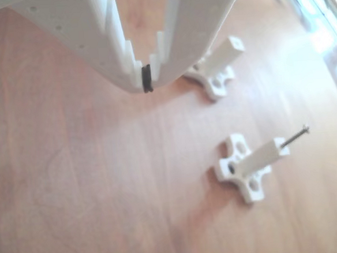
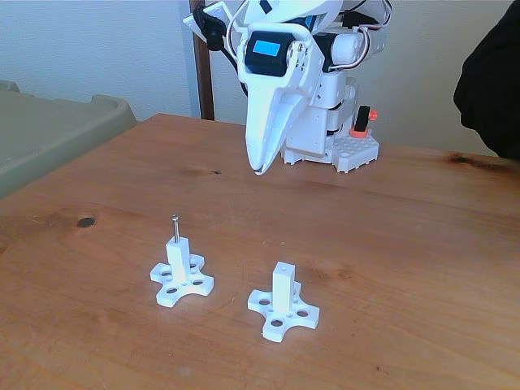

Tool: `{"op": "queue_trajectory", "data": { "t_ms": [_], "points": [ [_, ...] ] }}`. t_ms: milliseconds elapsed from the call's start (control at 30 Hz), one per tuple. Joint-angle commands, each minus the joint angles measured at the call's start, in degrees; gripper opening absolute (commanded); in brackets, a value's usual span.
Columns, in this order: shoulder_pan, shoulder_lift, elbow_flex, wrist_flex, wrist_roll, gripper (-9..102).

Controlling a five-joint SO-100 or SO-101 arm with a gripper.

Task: Grab the screw and set it in the hole.

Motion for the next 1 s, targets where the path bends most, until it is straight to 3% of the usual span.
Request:
{"op": "queue_trajectory", "data": {
  "t_ms": [0, 433, 967],
  "points": [
    [-0.1, -4.3, -5.0, -1.2, -0.6, -4],
    [-1.1, -21.6, -19.1, -3.0, 0.3, -4],
    [-1.4, -40.3, -42.0, 4.6, 4.4, -4]
  ]
}}
